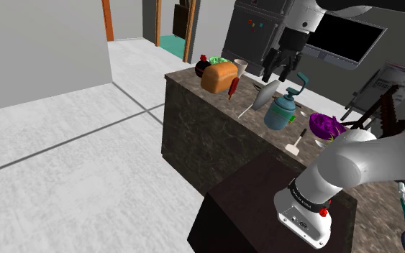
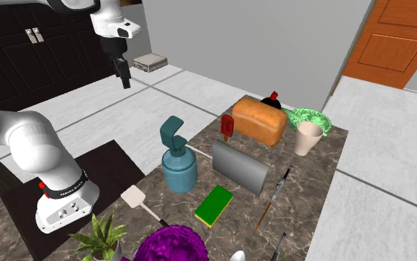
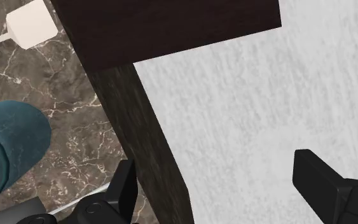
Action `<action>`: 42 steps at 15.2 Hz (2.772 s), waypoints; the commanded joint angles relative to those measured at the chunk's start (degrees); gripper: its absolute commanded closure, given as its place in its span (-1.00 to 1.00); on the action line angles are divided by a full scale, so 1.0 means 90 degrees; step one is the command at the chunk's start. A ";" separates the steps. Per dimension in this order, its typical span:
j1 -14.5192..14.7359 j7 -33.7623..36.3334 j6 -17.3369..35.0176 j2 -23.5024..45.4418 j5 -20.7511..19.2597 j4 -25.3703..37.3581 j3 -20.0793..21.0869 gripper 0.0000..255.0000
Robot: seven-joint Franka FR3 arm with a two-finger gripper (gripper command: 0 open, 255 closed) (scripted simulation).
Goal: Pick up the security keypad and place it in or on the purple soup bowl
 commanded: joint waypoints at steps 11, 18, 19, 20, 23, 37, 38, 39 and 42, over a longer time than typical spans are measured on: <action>-0.0688 0.0707 0.0983 0.2167 0.0089 0.1014 -0.0597 -1.00; -0.1091 0.1102 0.1370 0.3585 0.0339 0.1903 -0.1089 -1.00; -0.1149 0.1151 0.1407 0.3781 0.0390 0.2038 -0.1161 -1.00; -0.1207 0.1198 0.1441 0.3976 0.0445 0.2174 -0.1233 -1.00; -0.1391 0.1330 0.1517 0.4553 0.0633 0.2590 -0.1445 -1.00; -0.2527 0.1922 0.1511 0.7076 0.1802 0.4574 -0.2240 -1.00; -0.2627 0.1973 0.1496 0.7242 0.1891 0.4712 -0.2280 -1.00; -0.2731 0.2026 0.1481 0.7407 0.1979 0.4847 -0.2317 -1.00; -0.2833 0.2076 0.1544 0.7589 0.2083 0.4920 -0.2344 -1.00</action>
